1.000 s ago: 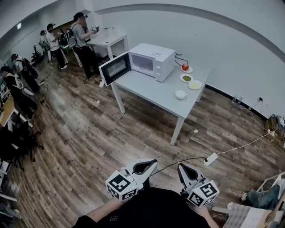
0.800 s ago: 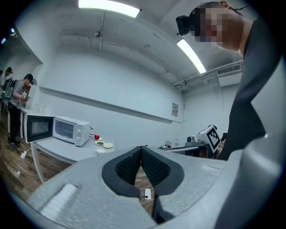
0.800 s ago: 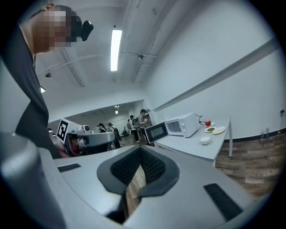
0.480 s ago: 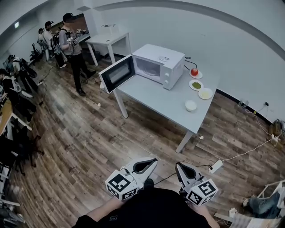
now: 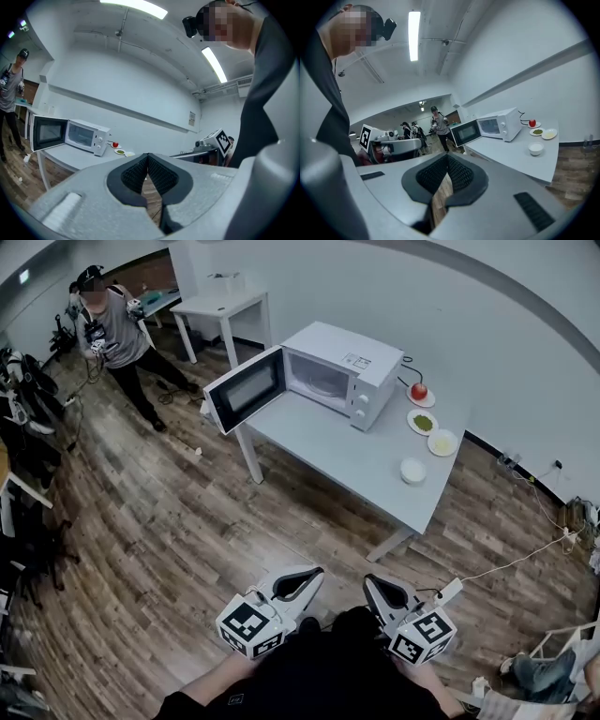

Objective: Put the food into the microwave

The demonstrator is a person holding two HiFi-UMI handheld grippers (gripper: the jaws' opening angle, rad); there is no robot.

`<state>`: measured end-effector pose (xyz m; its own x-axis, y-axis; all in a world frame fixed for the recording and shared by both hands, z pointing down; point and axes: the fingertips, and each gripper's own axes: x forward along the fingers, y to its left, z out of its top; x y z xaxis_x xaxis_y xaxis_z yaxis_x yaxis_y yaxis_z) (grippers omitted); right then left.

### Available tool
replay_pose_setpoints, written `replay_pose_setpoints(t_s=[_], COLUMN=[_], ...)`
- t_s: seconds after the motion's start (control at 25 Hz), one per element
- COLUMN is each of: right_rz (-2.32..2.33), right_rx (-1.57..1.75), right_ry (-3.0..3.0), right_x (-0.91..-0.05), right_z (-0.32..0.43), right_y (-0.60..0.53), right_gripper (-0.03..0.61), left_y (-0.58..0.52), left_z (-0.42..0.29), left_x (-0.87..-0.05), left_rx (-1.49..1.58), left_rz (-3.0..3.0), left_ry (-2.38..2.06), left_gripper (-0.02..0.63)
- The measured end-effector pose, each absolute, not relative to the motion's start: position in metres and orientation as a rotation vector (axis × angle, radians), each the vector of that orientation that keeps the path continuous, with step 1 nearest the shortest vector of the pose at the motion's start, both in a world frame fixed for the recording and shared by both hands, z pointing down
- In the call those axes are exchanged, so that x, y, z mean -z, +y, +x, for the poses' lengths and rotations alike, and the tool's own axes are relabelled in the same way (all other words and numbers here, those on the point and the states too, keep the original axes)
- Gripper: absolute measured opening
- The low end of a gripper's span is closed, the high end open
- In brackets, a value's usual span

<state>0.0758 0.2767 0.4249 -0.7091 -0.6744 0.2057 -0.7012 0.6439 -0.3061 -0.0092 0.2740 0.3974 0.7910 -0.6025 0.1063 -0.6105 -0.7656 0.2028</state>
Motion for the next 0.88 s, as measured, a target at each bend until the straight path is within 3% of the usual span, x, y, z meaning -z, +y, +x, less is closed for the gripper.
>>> replay_pose_setpoints(t_s=[0.88], right_rz=[1.163], right_rx=[-0.617], right_ry=[-2.71], right_x=[-0.443], right_z=[0.134], right_y=[0.07], right_gripper=[0.014], left_y=[0.067], left_z=[0.052], left_x=[-0.399], left_rx=[-0.093], left_rz=[2.753], left_ry=[-0.921], left_gripper=[0.008])
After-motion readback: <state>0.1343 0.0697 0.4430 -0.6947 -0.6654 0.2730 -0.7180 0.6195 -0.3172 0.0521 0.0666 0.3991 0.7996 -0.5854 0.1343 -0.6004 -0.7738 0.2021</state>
